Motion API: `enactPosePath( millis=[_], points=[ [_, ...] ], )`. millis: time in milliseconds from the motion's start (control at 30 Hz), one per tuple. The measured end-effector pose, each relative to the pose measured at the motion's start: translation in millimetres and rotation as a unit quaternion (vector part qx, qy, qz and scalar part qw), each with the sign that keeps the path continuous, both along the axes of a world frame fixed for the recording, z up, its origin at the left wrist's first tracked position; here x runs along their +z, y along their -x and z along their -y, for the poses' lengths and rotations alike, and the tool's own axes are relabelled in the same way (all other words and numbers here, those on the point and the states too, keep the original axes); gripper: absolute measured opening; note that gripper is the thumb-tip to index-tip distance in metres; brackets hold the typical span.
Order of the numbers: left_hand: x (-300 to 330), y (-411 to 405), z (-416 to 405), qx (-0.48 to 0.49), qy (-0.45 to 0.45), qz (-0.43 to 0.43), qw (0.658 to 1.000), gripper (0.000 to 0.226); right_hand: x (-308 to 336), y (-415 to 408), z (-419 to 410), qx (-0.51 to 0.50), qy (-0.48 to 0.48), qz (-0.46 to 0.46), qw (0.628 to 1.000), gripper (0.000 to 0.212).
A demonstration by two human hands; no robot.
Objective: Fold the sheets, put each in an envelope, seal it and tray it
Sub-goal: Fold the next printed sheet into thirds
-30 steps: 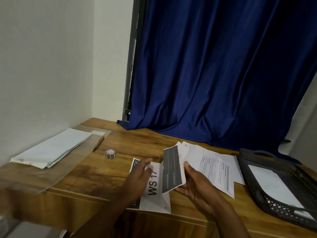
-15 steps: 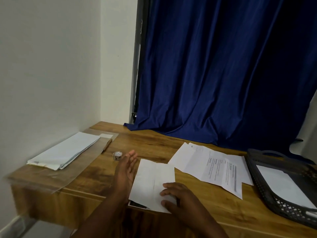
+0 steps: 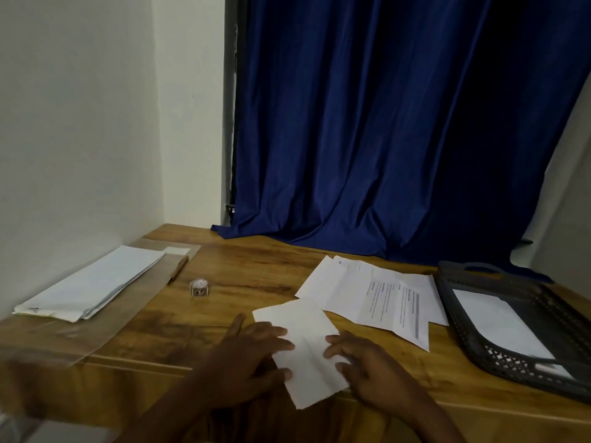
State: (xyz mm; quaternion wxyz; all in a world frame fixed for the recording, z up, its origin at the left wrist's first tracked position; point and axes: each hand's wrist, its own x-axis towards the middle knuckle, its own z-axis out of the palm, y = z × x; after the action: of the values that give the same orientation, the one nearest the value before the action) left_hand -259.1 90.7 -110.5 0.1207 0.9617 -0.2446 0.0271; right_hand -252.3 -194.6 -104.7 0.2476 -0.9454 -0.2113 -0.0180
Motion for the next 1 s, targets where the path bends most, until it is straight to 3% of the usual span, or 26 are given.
enactPosePath(
  millis=[133, 233, 267, 400, 567, 733, 833, 1000],
  points=[
    [1.1, 13.2, 11.6, -0.026, -0.053, 0.061, 0.996, 0.076, 8.1, 5.4, -8.2, -0.023, 0.055, 0.088, 0.994, 0.033],
    [-2.3, 22.8, 25.1, -0.026, -0.053, 0.040, 0.997, 0.089, 11.4, 16.3, -24.7, 0.009, 0.039, 0.026, 0.999, 0.089],
    [-4.7, 24.0, 27.3, -0.023, -0.041, 0.045, 0.998, 0.091, 10.4, 20.0, -29.5, 0.019, 0.050, 0.010, 0.999, 0.094],
    [-10.6, 19.4, 17.4, -0.021, 0.019, 0.077, 0.997, 0.096, 5.2, 25.2, -30.0, 0.031, 0.084, 0.013, 0.996, 0.084],
    [-8.8, 11.7, -3.1, -0.025, -0.020, 0.070, 0.997, 0.081, -4.2, 16.3, -7.8, 0.071, 0.050, 0.015, 0.996, 0.058],
    [-27.1, 14.3, -15.1, -0.059, 0.096, 0.135, 0.984, 0.051, -12.4, 13.6, 12.4, 0.062, 0.019, 0.047, 0.997, 0.050],
    [-28.8, 15.1, -18.7, -0.071, 0.161, 0.117, 0.978, 0.044, -11.7, 14.0, 23.1, 0.057, -0.021, 0.041, 0.997, 0.050],
    [-12.0, 16.8, -15.8, -0.006, 0.257, 0.054, 0.965, 0.024, -6.8, 14.0, 28.3, 0.013, -0.157, 0.002, 0.988, 0.035]
  ],
)
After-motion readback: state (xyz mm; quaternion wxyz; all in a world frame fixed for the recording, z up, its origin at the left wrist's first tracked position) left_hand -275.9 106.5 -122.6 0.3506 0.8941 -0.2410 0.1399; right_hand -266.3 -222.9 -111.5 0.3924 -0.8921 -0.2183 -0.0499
